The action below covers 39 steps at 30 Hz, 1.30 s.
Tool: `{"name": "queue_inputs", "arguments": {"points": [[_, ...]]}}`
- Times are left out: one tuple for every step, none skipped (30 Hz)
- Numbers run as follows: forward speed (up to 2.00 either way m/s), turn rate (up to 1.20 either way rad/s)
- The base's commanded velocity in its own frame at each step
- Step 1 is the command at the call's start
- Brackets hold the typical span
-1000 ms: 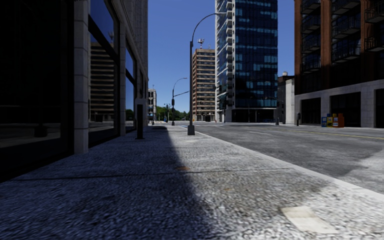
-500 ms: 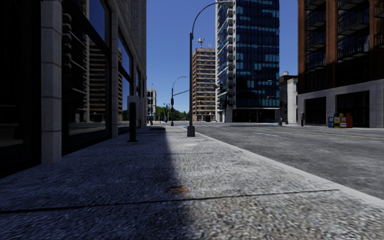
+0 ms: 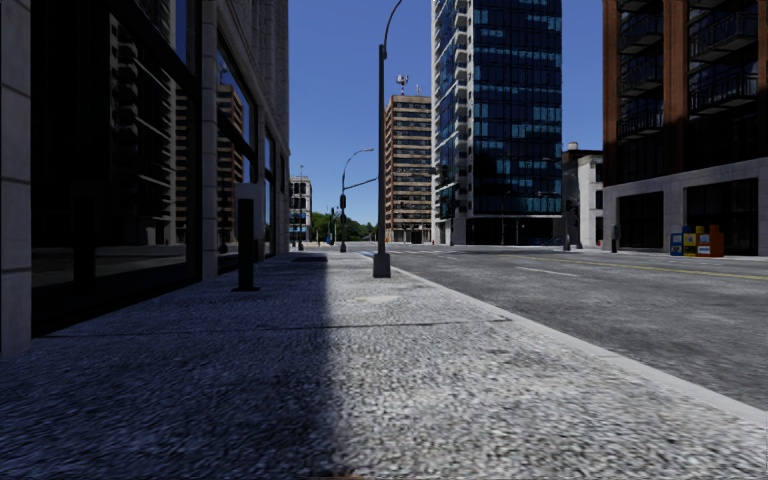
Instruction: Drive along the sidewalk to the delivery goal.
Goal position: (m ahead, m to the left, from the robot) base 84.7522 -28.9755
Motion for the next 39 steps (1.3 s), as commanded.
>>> {"name": "queue_inputs", "arguments": {"points": [[1.97, 0.00], [1.97, 0.00], [1.97, 0.00], [1.97, 0.00], [1.97, 0.00], [1.97, 0.00], [1.97, 0.00], [1.97, 0.00], [1.97, 0.00], [1.97, 0.00], [1.97, 0.00], [1.97, 0.00], [1.97, 0.00], [1.97, 0.00], [1.97, 0.00], [1.97, 0.00], [1.97, 0.00], [1.97, 0.00], [1.97, 0.00], [1.97, 0.00], [1.97, 0.00], [1.97, 0.00], [1.97, 0.00], [1.97, 0.00], [1.97, 0.00], [1.97, 0.00], [1.97, 0.00], [1.97, 0.00], [1.97, 0.00], [1.97, 0.00], [1.97, 0.00], [1.97, 0.00], [1.97, 0.00], [1.97, 0.00], [1.97, 0.00], [1.97, 0.00], [1.97, 0.00], [1.97, 0.00], [1.97, 0.00]]}}
